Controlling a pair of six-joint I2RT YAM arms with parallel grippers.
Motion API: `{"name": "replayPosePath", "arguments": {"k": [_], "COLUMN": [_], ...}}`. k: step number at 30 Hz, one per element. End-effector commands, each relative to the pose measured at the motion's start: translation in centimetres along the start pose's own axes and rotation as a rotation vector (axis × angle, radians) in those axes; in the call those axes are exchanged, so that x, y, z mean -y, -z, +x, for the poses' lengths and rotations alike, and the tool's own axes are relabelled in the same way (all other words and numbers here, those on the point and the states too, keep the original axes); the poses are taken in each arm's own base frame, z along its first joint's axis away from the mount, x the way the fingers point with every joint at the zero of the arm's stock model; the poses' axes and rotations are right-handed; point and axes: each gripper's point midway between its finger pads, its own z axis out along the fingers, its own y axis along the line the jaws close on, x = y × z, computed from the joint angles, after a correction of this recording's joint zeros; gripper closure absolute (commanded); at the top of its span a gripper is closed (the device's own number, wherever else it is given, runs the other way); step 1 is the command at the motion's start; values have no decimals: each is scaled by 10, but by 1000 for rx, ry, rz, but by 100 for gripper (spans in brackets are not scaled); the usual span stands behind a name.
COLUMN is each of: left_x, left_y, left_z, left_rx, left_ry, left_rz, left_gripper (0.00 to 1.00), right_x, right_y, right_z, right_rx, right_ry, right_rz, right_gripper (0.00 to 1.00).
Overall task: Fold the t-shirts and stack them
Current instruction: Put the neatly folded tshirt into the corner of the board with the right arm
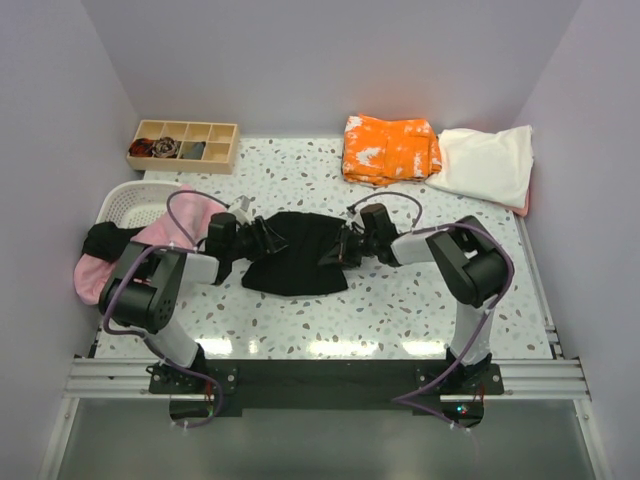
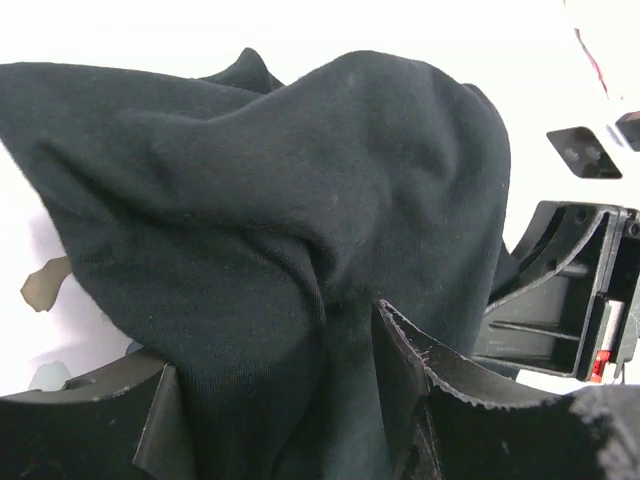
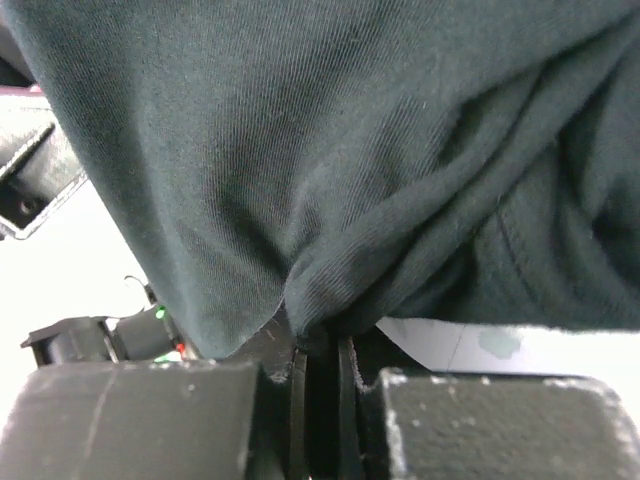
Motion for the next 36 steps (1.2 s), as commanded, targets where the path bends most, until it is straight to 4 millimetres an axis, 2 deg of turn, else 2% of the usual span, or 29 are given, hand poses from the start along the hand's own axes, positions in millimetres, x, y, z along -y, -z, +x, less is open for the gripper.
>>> {"name": "replayPosePath", "arguments": {"k": [1,2,5,7,8,9,10,11,13,14,15,16,17,18,19,20,23,25,26,27,28,30,31,33,36], "left_x": [-28,-26,-24,-22,-18,-17,-15,-11,-15,-13,-13,-12,-9,-8,-7,-6,-5,-5,-5,-5,-6,-8,-10,-9,-12], "left_y": [6,5,2,0,-3,-4,-4,-7,-8,-10,-11,-12,-13,-14,-14,-15,-17,-18,-18,-18,-19,-19,-20,-20,-20], "left_z": [53,50,41,37,29,25,23,14,6,0,-4,-4,-8,-8,-9,-10,-10,-10,-10,-11,-12,-11,-11,-11,-10], "left_rx": [-175,-169,-160,-167,-154,-148,-148,-133,-109,-98,-90,-92,-87,-93,-92,-90,-99,-105,-105,-103,-104,-110,-112,-113,-118], "left_ry": [59,46,25,13,-4,-11,-16,-31,-30,-33,-37,-38,-48,-52,-54,-57,-57,-57,-58,-58,-54,-49,-42,-42,-33], "left_rz": [-105,-102,-103,-106,-99,-98,-98,-91,-133,-134,-137,-135,-125,-116,-112,-108,-93,-85,-84,-80,-83,-79,-79,-73,-74], "left_gripper": [40,40,40,40,40,39,39,39,38,37,37,37,37,37,37,37,37,37,37,37,37,37,37,37,37], "right_x": [14,16,1,-6,-8,-9,-3,-12,-8,-22,-26,-15,-34,-37,-31,-38,-27,-11,-11,-9,-3,0,1,-2,9], "right_y": [7,15,52,73,88,96,110,122,142,155,164,172,191,202,217,229,265,299,313,312,327,332,320,322,314], "right_z": [-42,-50,-96,-119,-139,-150,-166,-183,-208,-229,-243,-259,-283,-297,-315,-339,-388,-410,-421,-428,-436,-437,-435,-433,-430], "right_rx": [159,174,300,358,388,408,450,480,526,568,591,600,651,676,706,738,831,921,973,987,1040,1073,1089,1102,1087], "right_ry": [104,145,260,284,302,311,304,330,326,351,354,338,362,363,353,361,324,281,265,276,265,261,268,274,291], "right_rz": [143,191,301,345,367,384,424,435,477,483,490,514,515,527,548,557,599,645,641,628,654,698,741,743,770], "right_gripper": [100,100,100,100,100,100,100,100,100,100,100,100,100,100,100,100,100,100,100,100,100,100,100,100,100]}}
